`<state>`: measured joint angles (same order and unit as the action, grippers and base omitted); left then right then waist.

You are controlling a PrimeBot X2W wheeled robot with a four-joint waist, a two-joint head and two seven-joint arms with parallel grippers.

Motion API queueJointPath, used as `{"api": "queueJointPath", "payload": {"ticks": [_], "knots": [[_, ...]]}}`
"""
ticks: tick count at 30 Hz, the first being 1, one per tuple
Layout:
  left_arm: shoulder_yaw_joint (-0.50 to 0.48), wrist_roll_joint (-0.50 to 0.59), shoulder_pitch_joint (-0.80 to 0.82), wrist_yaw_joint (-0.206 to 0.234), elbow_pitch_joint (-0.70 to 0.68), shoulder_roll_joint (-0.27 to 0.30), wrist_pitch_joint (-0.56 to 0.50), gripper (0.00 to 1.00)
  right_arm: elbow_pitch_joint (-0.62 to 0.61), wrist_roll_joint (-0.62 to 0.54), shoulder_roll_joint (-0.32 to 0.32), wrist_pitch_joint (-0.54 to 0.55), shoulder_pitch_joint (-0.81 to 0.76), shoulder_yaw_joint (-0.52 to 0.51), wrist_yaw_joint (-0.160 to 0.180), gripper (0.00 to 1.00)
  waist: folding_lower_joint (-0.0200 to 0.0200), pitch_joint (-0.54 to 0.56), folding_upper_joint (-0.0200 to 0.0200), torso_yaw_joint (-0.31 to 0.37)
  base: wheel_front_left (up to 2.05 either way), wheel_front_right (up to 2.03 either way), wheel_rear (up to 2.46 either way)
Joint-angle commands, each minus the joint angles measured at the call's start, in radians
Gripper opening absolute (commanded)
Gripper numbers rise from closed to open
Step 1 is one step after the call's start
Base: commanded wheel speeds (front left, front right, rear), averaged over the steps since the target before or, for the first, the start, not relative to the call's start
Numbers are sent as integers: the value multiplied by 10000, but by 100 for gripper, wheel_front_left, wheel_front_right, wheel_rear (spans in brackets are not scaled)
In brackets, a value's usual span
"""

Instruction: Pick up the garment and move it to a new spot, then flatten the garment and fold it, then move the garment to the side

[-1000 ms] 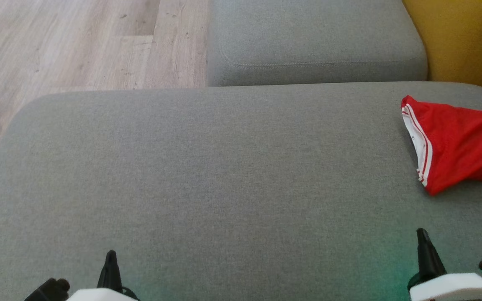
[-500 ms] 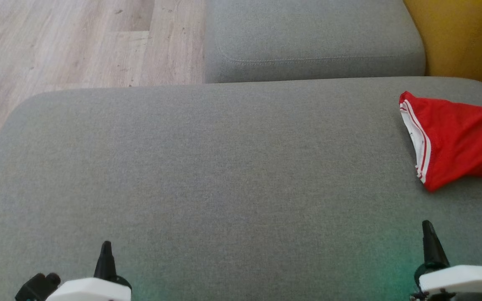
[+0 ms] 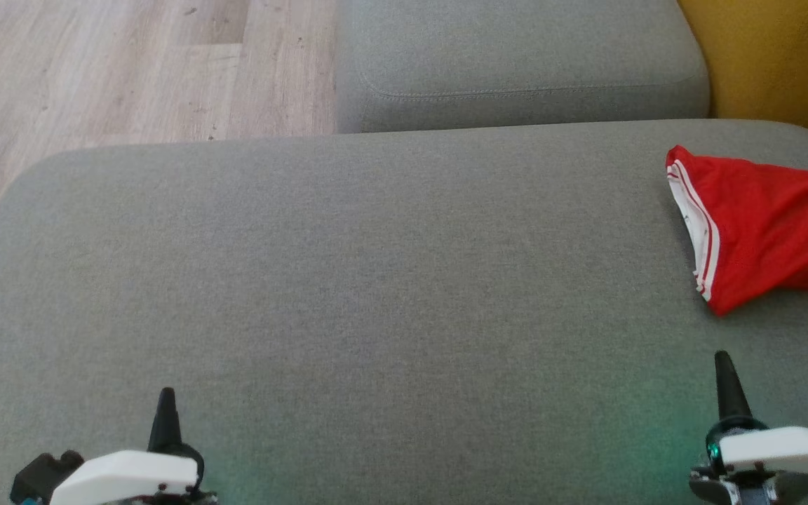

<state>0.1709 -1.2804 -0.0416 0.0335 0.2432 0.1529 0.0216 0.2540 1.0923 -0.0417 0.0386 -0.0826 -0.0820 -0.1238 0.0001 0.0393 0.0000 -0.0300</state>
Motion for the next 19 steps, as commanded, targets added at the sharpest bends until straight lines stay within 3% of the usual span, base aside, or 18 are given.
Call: {"api": "queueJointPath", "payload": {"ticks": [1, 19], "knots": [[-446, -205, 626, -137, -269, 6, -59, 0, -308, 308, -59, 64, 693, 54, -46, 0, -1, -15, 0, 10, 0, 0, 0], [-1416, -1524, 988, -767, -148, -399, -570, 0, -218, 2343, -70, 350, 1201, -102, -56, 0, -1, -186, 0, 132, 0, 0, 0]]}}
